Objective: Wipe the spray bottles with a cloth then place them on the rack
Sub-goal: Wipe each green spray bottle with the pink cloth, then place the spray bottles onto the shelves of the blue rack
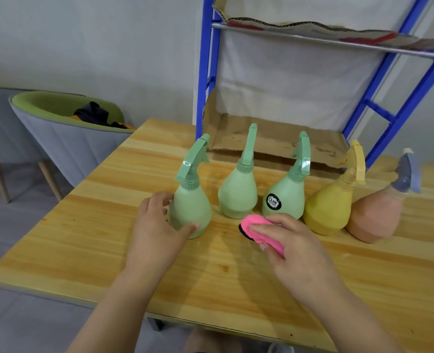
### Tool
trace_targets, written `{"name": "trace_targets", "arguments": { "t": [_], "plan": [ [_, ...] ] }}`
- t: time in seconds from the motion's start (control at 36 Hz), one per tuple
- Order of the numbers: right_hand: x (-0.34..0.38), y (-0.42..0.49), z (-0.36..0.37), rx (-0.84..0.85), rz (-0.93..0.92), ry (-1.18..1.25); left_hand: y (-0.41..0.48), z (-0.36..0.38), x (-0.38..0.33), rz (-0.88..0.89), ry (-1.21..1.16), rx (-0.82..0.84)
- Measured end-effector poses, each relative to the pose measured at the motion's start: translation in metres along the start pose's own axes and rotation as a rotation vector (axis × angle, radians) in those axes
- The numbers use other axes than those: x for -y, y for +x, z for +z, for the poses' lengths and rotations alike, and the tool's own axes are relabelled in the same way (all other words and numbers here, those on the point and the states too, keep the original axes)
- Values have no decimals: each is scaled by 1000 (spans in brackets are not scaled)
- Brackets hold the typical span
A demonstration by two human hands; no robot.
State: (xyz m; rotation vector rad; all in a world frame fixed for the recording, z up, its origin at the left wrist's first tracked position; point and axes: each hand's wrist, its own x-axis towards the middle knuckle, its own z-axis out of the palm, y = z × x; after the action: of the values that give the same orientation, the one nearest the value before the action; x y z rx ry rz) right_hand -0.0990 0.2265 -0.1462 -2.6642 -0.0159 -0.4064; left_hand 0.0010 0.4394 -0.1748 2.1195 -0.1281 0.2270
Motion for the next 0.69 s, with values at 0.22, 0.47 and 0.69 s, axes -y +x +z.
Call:
{"name": "trace_targets", "arguments": {
  "t": [0.22,0.47,0.69],
  "plan": [
    [-1,2,-7,11,25,-51,23,20,-10,-20,70,-59],
    [-2,2,-13,-10,26,-43,31,21,-14,-12,110,-17],
    [-3,2,-26,4,210,171,-1,8,-29,60,106,-54]
  ]
}}
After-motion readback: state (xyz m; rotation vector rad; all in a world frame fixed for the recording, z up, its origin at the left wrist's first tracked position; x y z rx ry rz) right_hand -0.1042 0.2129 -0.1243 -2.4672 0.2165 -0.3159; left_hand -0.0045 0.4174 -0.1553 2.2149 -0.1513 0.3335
